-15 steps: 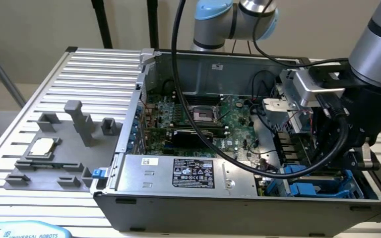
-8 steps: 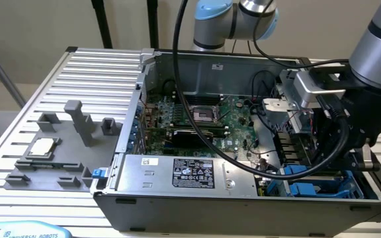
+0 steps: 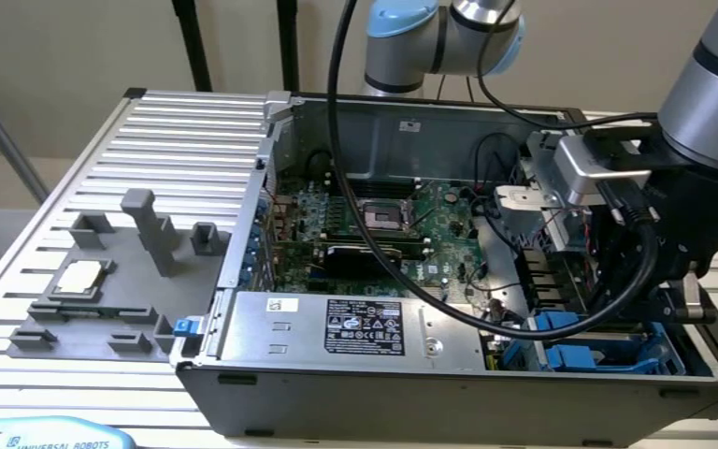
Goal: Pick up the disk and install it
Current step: 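Insert the second disk wire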
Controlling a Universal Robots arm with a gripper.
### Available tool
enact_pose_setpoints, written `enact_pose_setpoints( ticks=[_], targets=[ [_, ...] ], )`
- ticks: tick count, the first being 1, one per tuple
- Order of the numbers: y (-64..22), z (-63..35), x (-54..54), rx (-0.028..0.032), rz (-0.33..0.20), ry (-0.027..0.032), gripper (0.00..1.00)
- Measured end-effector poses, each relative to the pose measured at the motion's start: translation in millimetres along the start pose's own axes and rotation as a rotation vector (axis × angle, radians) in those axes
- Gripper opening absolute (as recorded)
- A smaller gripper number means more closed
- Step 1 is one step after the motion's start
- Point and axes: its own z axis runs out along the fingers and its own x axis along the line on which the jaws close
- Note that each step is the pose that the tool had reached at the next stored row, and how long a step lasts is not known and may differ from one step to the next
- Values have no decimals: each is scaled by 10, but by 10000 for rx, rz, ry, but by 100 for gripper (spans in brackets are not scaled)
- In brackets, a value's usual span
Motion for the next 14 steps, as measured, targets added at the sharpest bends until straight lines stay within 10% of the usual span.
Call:
enact_pose_setpoints(
  ticks=[14],
  targets=[
    [-15,-31,0,1,-1,-5,16]
  ],
)
